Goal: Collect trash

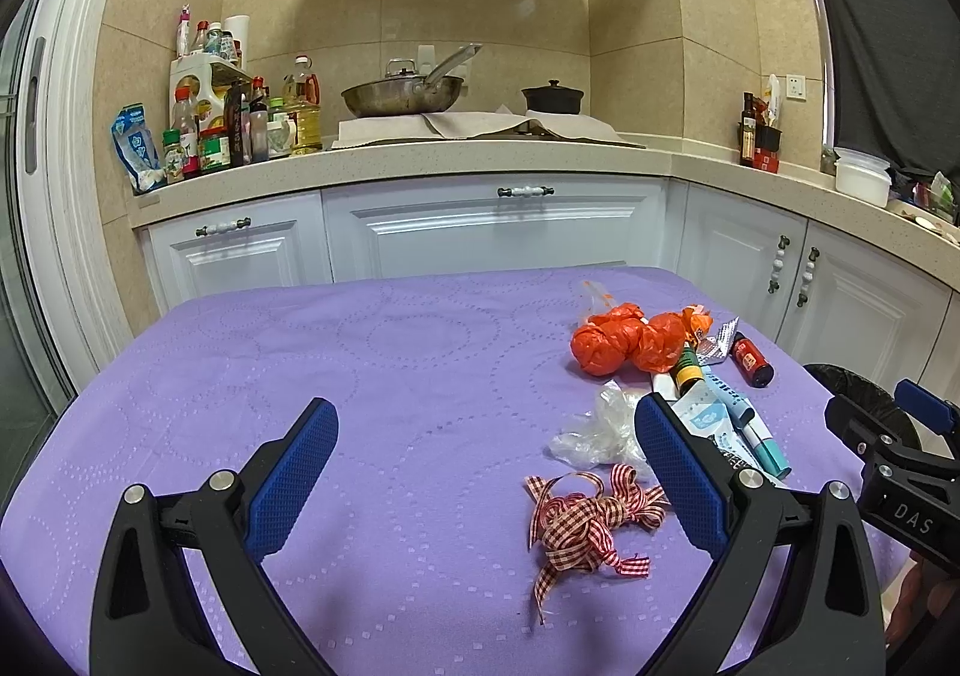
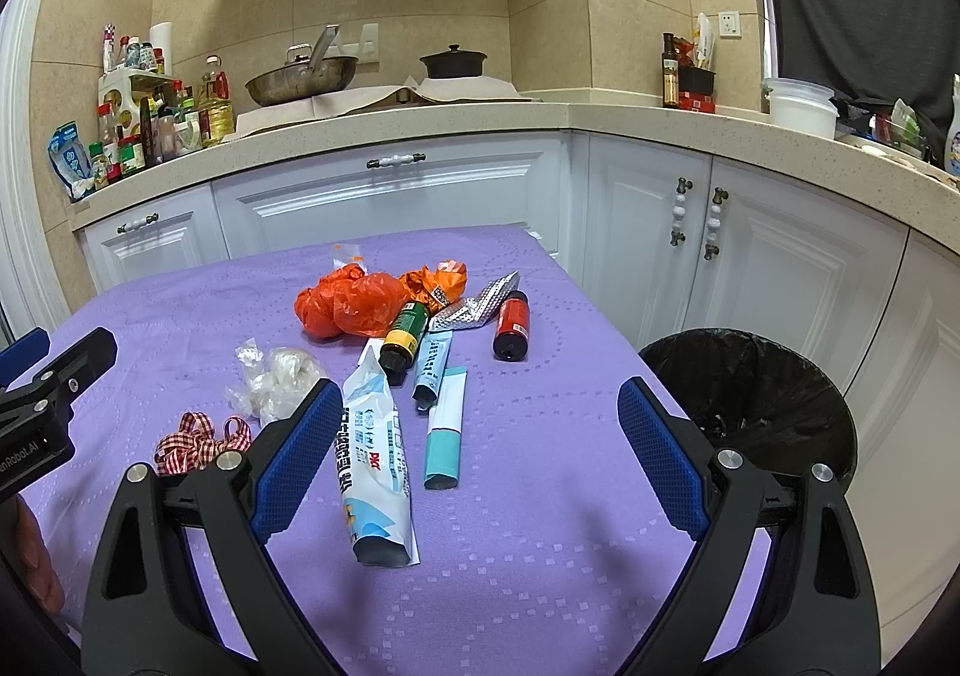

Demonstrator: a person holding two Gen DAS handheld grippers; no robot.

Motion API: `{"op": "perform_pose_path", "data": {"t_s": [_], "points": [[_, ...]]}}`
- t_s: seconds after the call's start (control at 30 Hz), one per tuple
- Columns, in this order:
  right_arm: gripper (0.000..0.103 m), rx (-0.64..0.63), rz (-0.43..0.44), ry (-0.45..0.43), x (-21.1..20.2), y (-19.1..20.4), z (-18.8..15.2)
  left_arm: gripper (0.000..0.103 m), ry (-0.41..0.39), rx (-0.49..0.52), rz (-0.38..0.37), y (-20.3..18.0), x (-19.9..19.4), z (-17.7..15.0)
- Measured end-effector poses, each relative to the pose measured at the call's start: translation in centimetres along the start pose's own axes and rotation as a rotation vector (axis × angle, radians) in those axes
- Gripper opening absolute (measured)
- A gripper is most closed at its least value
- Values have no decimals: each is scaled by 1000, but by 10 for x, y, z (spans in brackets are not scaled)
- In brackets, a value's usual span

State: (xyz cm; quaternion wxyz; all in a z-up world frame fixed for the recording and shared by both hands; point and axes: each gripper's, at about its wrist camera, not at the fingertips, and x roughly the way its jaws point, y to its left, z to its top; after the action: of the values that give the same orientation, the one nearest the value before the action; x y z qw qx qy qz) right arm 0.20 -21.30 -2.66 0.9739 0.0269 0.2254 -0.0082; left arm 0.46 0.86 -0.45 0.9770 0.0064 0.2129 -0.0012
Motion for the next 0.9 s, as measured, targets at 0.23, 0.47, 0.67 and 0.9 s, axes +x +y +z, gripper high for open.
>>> {"op": "perform_pose_path", "data": {"t_s": [0.23,0.47,0.67,0.9], "points": [[91,0,0,1,0,0,1,96,1,0,0,1,1,0],[91,1,0,1,0,-1,0,96,1,-1,0,1,1,0],[91,0,1,1,0,-1,0,96,2,-1,-1,1,1,0],[91,1,1,1,0,-1,0,96,4,1,-5,0,1,-4]]}}
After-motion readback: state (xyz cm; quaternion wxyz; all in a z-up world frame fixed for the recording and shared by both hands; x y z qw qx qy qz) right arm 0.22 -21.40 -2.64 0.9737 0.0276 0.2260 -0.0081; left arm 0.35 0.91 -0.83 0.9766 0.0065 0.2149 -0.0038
